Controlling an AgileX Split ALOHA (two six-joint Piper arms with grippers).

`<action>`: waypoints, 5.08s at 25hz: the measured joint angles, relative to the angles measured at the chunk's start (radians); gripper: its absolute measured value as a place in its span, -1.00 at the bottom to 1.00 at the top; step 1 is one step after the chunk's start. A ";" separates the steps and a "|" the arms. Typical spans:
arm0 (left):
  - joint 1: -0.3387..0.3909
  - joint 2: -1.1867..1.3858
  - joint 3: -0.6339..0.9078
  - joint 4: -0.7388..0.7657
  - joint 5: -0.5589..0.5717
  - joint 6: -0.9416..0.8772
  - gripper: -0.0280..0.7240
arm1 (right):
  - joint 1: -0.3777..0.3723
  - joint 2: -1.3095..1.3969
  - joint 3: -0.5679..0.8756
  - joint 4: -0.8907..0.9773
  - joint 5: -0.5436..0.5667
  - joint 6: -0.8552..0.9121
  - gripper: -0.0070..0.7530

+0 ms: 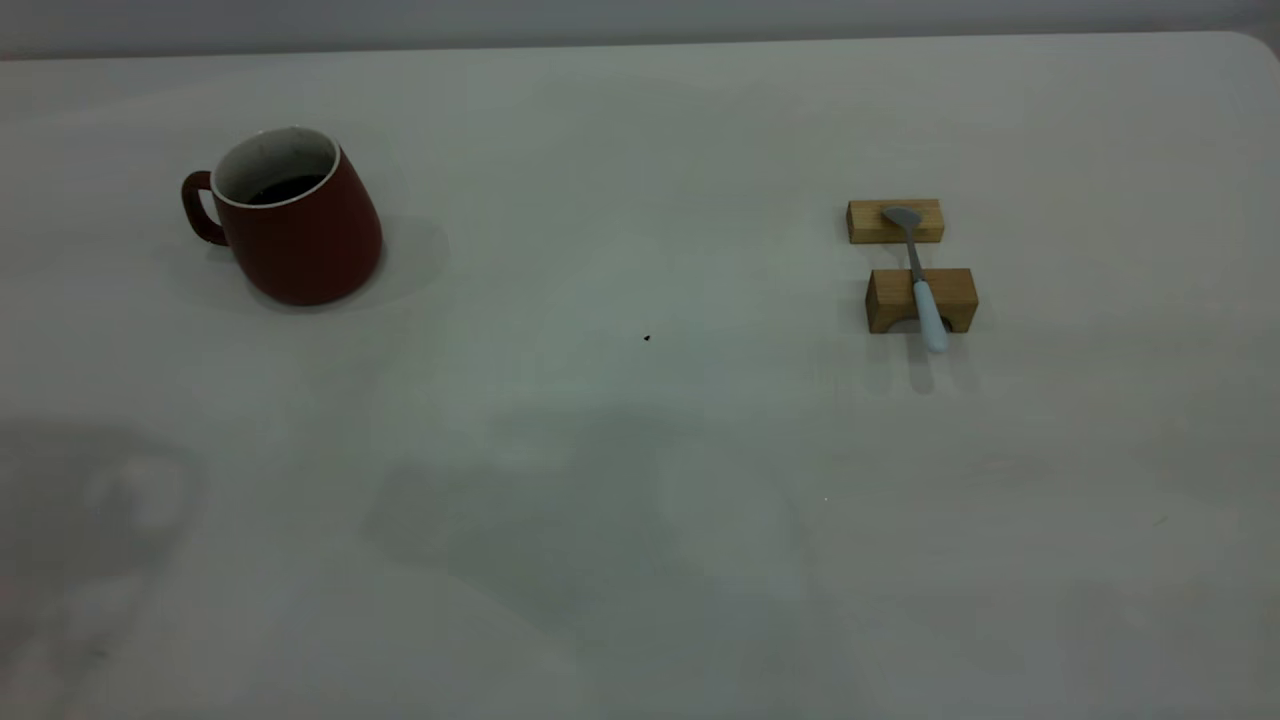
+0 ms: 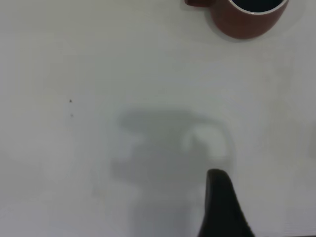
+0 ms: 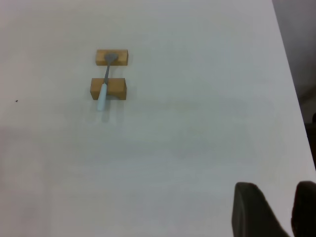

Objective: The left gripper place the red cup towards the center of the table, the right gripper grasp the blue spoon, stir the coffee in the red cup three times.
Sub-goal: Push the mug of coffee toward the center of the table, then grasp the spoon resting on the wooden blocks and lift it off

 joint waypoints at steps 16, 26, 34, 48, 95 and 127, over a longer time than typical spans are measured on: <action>0.000 0.250 -0.096 0.000 0.023 0.003 0.50 | 0.000 0.000 0.000 0.000 0.000 0.000 -0.35; 0.000 0.412 -0.220 0.002 0.051 0.003 0.50 | 0.000 0.000 0.000 0.000 0.000 0.000 -0.35; 0.000 0.575 -0.364 0.203 0.076 0.016 0.50 | 0.000 0.000 0.000 0.000 0.000 0.000 -0.35; 0.012 0.941 -0.591 0.385 -0.017 0.498 0.50 | 0.000 0.000 0.000 0.000 0.000 0.000 -0.35; -0.305 1.157 -0.594 0.366 -0.467 0.797 0.50 | 0.000 0.000 0.000 0.000 0.000 0.000 -0.35; -0.378 0.651 -0.594 0.256 0.073 0.312 0.50 | 0.000 0.000 0.000 0.000 0.000 0.000 -0.35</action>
